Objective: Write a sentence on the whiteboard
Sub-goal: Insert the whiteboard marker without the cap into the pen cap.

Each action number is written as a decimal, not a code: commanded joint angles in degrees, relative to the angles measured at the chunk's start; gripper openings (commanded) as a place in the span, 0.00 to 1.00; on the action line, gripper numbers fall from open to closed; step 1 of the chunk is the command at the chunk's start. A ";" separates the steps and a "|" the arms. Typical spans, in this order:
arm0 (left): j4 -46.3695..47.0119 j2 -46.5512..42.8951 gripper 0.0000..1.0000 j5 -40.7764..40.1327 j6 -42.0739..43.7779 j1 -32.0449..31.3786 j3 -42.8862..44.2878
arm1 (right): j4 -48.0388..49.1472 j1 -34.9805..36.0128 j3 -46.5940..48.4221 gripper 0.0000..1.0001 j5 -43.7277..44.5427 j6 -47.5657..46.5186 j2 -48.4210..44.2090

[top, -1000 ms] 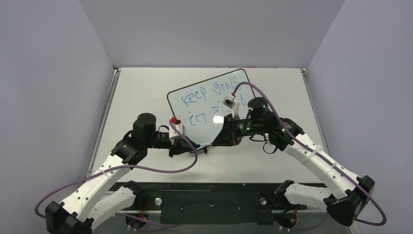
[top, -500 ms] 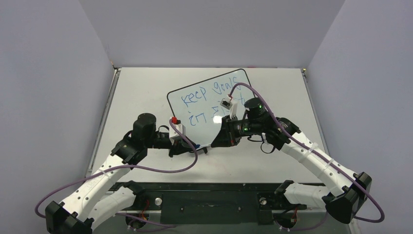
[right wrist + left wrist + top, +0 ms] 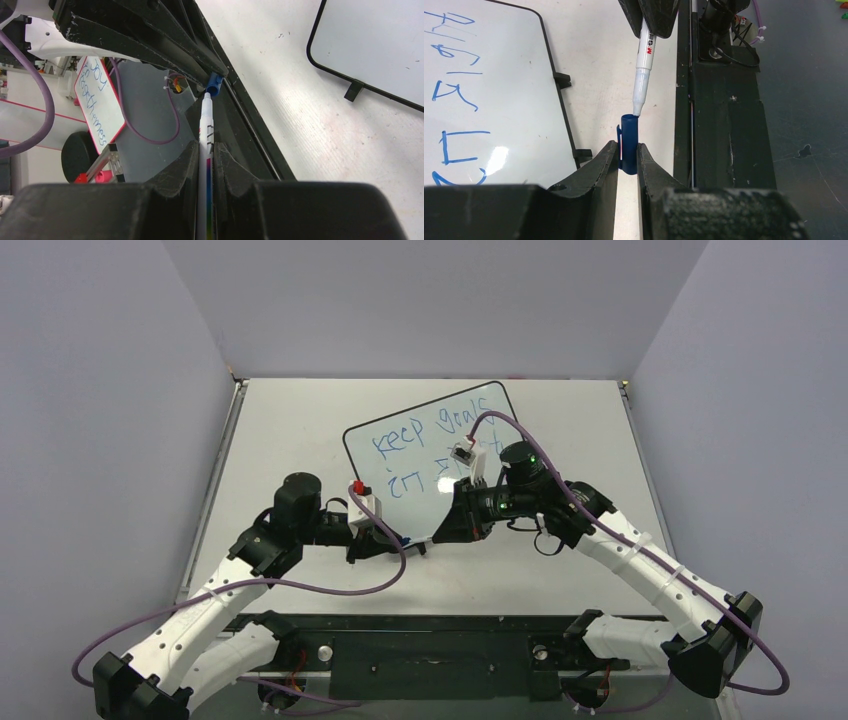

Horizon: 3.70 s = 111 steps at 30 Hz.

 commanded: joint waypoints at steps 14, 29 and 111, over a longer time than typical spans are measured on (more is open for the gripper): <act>1.44 -1.32 0.00 1.75 0.84 -0.89 0.60 | 0.63 -0.83 0.55 0.00 2.88 0.00 -1.24; 1.30 -1.12 0.00 1.80 1.04 -1.02 0.56 | 0.57 -0.71 0.87 0.00 2.00 0.10 0.07; 9.29 -0.19 0.00 -0.56 -6.33 -2.62 -0.92 | 3.85 10.57 3.96 0.00 9.79 0.96 10.99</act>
